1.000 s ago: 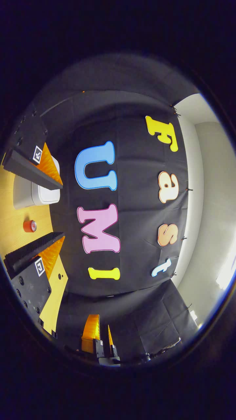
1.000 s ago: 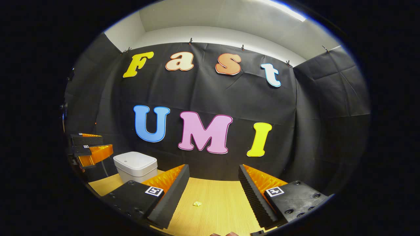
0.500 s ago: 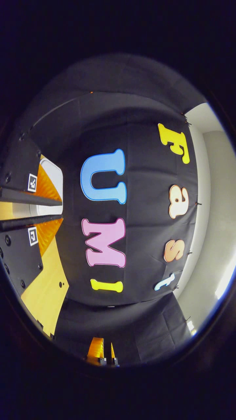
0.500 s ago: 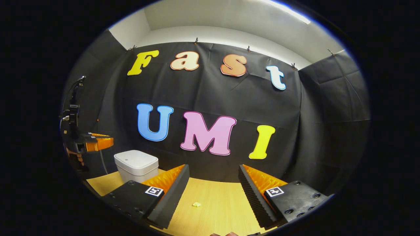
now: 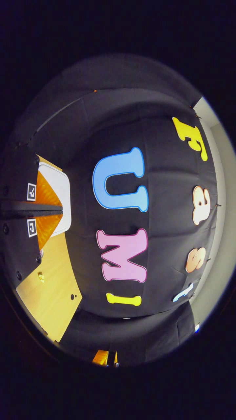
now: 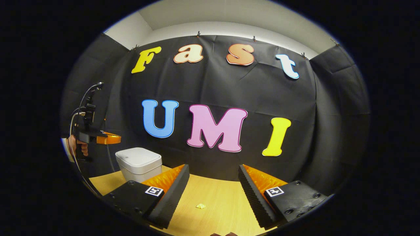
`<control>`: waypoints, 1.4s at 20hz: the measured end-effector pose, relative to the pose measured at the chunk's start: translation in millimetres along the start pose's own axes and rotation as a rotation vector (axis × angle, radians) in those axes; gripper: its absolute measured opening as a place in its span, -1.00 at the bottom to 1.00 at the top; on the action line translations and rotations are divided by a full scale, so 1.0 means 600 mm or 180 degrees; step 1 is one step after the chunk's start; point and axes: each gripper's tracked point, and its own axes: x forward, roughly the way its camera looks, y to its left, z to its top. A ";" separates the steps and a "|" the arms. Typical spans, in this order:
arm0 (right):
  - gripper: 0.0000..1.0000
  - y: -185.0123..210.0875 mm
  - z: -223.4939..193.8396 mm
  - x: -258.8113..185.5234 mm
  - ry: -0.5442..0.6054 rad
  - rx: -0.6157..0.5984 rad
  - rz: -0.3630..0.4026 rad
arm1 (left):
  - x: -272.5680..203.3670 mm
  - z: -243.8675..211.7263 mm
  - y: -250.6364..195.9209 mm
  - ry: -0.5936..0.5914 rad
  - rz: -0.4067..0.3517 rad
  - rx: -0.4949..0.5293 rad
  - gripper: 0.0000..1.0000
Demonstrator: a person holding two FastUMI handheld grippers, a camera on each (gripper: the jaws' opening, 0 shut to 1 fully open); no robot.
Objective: Press the lid of the desktop garbage bin to open it, pick up the crumpled paper on the desktop and throw it into the bin, then pick up the pop can on the desktop and drop it into the bin, and finally close the garbage bin lid.
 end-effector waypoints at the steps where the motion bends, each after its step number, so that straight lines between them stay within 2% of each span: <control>1: 0.93 -0.003 -0.015 0.017 0.0061 0.0065 0.0070 | 0.020 -0.015 0.004 0.0085 0.0012 -0.0025 -0.89; 3: 0.94 -0.010 -0.041 0.052 0.0177 0.0195 0.0199 | 0.054 -0.050 0.018 0.0338 0.0105 -0.0139 -0.89; 6: 0.94 -0.022 -0.078 0.104 0.0308 0.0169 0.0322 | 0.086 -0.099 0.035 0.0656 0.0286 -0.0260 -0.89; 10: 0.94 -0.025 -0.095 0.147 0.0367 0.0197 0.0403 | 0.092 -0.163 0.042 0.1115 0.0296 -0.0227 -0.89; 14: 0.94 -0.007 -0.100 0.161 0.0418 0.0236 0.0386 | 0.102 -0.167 0.054 0.1142 0.0340 -0.0166 -0.87; 17: 0.94 0.007 -0.099 0.161 0.0407 0.0189 0.0264 | 0.101 -0.173 0.056 0.1211 0.0288 -0.0189 -0.87; 19: 0.94 0.018 -0.107 0.163 0.0461 0.0235 0.0196 | 0.101 -0.164 0.058 0.1092 0.0237 -0.0211 -0.87; 21: 0.95 0.032 -0.122 0.167 0.0564 0.0281 0.0178 | 0.102 -0.151 0.060 0.0974 0.0197 -0.0056 -0.87; 25: 0.94 0.035 -0.146 0.170 0.0686 0.0098 0.0105 | 0.103 -0.141 0.063 0.0919 0.0264 -0.0134 -0.87; 28: 0.94 0.044 -0.167 0.171 0.0777 0.0085 0.0090 | 0.101 -0.110 0.069 0.0742 0.0233 0.0037 -0.88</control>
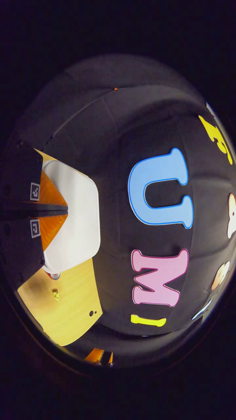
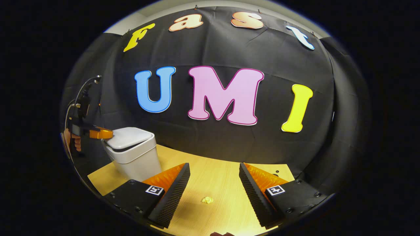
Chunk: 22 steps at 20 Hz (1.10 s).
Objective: Press the lid of the desktop garbage bin to open it, pick up the crumpled paper on the desktop and throw it into the bin, then pick up the pop can on the desktop and drop it into the bin, and finally close the garbage bin lid.
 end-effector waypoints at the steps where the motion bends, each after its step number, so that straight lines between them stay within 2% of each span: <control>1: 0.94 0.005 -0.008 0.002 0.0040 0.0015 0.0019 | -0.002 0.014 0.001 -0.0078 0.0006 0.0056 -0.88; 4: 0.94 0.010 -0.045 0.020 0.0231 -0.0003 0.0067 | -0.009 0.058 0.013 -0.0372 0.0089 0.0146 -0.86; 9: 0.95 0.018 -0.087 0.044 0.0462 -0.0046 0.0145 | -0.044 0.112 0.031 -0.0694 0.0216 0.0085 -0.82; 11: 0.95 0.029 -0.101 0.053 0.0542 -0.0022 0.0205 | -0.064 0.122 0.044 -0.0776 0.0314 0.0095 -0.58; 12: 0.95 0.034 -0.108 0.058 0.0590 -0.0032 0.0240 | -0.075 0.122 0.045 -0.0798 0.0318 0.0084 -0.34; 15: 0.95 0.046 -0.139 0.074 0.0784 -0.0051 0.0318 | -0.111 0.124 0.053 -0.0866 0.0381 0.0016 0.06; 16: 0.95 0.051 -0.149 0.079 0.0861 -0.0041 0.0349 | -0.125 0.126 0.057 -0.0888 0.0411 0.0010 0.57; 17: 0.95 0.054 -0.158 0.087 0.0914 -0.0026 0.0376 | -0.143 0.127 0.055 -0.0928 0.0438 0.0003 0.77; 18: 0.95 0.056 -0.169 0.095 0.0984 -0.0030 0.0409 | -0.160 0.129 0.056 -0.0971 0.0458 0.0002 0.86; 22: 0.95 0.053 -0.229 0.136 0.1325 -0.0040 0.0481 | -0.241 0.132 0.045 -0.1164 0.0550 -0.0046 0.85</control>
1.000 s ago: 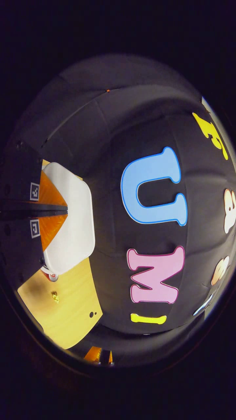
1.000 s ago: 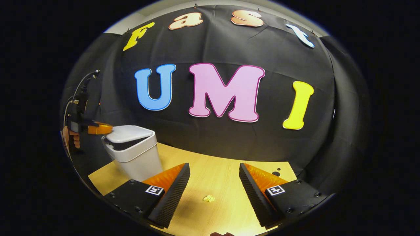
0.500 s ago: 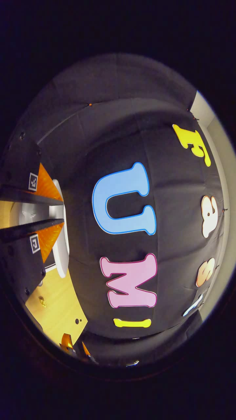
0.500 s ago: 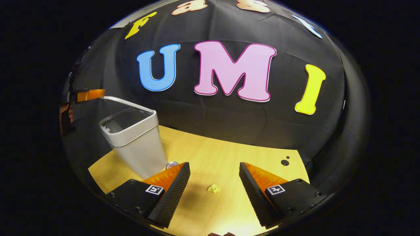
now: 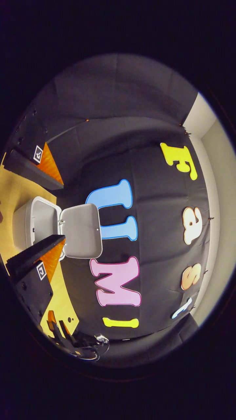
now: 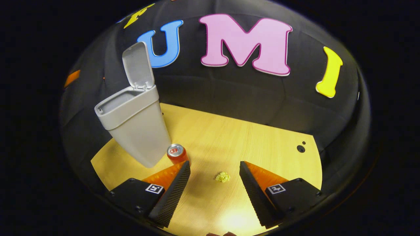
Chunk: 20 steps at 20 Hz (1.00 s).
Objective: Press the lid of the desktop garbage bin to open it, pick up the crumpled paper on the desktop and throw it into the bin, then pick up the pop can on the desktop and drop it into the bin, and finally close the garbage bin lid.
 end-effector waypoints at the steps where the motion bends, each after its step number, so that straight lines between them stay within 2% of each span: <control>1: 0.95 -0.007 -0.010 0.022 0.0084 -0.0012 -0.0003 | -0.018 0.004 -0.002 -0.0036 0.0027 -0.0011 0.85; 5: 0.96 -0.033 -0.072 0.118 0.0596 0.0073 -0.0034 | -0.073 0.006 -0.012 -0.0014 0.0097 -0.0148 0.87; 8: 0.96 -0.040 -0.117 0.171 0.0968 0.0223 -0.0054 | -0.101 -0.013 -0.005 0.0092 0.0189 -0.0169 0.87; 10: 0.96 -0.048 -0.141 0.193 0.1139 0.0197 -0.0151 | -0.120 -0.025 0.001 0.0168 0.0257 -0.0174 0.87; 17: 0.96 -0.047 -0.190 0.239 0.1295 0.0071 -0.0215 | -0.172 -0.044 0.057 0.0287 0.0672 -0.0203 0.88; 18: 0.93 -0.046 -0.197 0.246 0.1314 0.0093 -0.0213 | -0.176 -0.039 0.061 0.0261 0.0710 -0.0188 0.88; 20: 0.70 -0.050 -0.215 0.252 0.1402 0.0099 -0.0220 | -0.182 -0.040 0.056 0.0261 0.0716 -0.0142 0.89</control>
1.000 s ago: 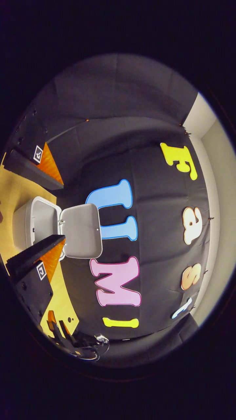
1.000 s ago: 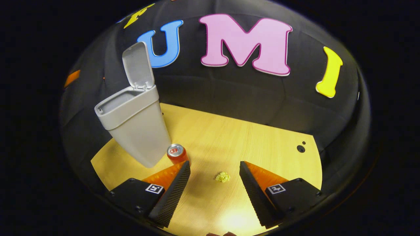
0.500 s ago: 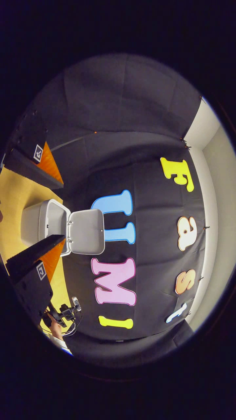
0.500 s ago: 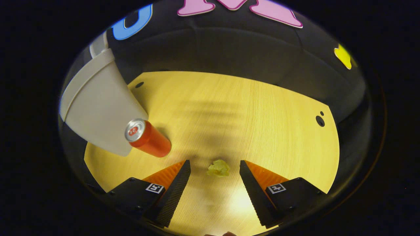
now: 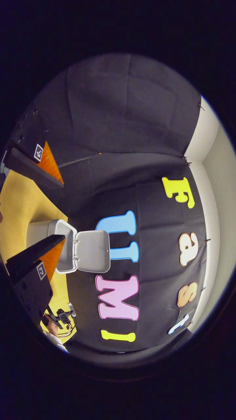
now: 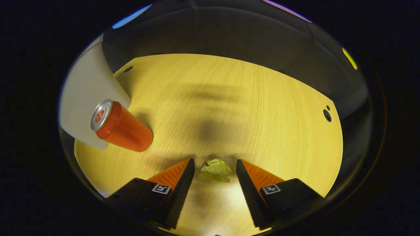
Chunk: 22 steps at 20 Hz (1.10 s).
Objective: Press the lid of the desktop garbage bin to open it, pick up the crumpled paper on the desktop and throw it into the bin, then pick up the pop can on the desktop and drop it into the bin, and finally close the garbage bin lid.
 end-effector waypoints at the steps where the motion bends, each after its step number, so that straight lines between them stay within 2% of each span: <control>1: 0.25 -0.008 0.008 -0.002 -0.0066 0.0036 -0.0039 | -0.001 0.000 -0.003 -0.0003 -0.0013 0.0026 0.89; 2: -0.19 -0.003 0.010 -0.001 -0.0126 0.0097 0.0017 | -0.001 0.002 -0.007 -0.0010 -0.0029 0.0044 0.89; 3: -0.28 0.002 0.020 -0.011 -0.0232 0.0159 0.0086 | -0.002 0.004 -0.010 -0.0020 -0.0041 0.0052 0.88; 4: -0.29 0.004 0.033 -0.023 -0.0344 0.0166 0.0136 | -0.001 0.007 -0.014 -0.0033 -0.0061 0.0048 0.82; 5: 0.00 0.003 0.043 -0.037 -0.0430 0.0122 0.0157 | 0.000 0.006 -0.020 -0.0034 -0.0087 0.0041 0.89; 6: -0.29 0.004 0.053 -0.054 -0.0518 0.0060 0.0179 | 0.002 0.005 -0.024 -0.0025 -0.0101 0.0032 0.88; 9: -0.29 0.030 0.098 -0.125 -0.0965 -0.0056 0.0370 | 0.007 0.002 -0.037 -0.0026 -0.0175 -0.0036 0.88; 15: -0.30 0.068 0.242 -0.339 -0.1992 -0.0340 0.0824 | 0.021 0.007 -0.071 -0.0076 -0.0383 -0.0062 0.88; 18: -0.31 0.083 0.295 -0.414 -0.2379 -0.0498 0.0994 | 0.017 0.015 -0.075 -0.0128 -0.0436 -0.0054 0.88; 22: -0.31 0.091 0.327 -0.479 -0.2758 -0.0660 0.1269 | 0.008 0.007 -0.062 -0.0100 -0.0396 -0.0066 0.89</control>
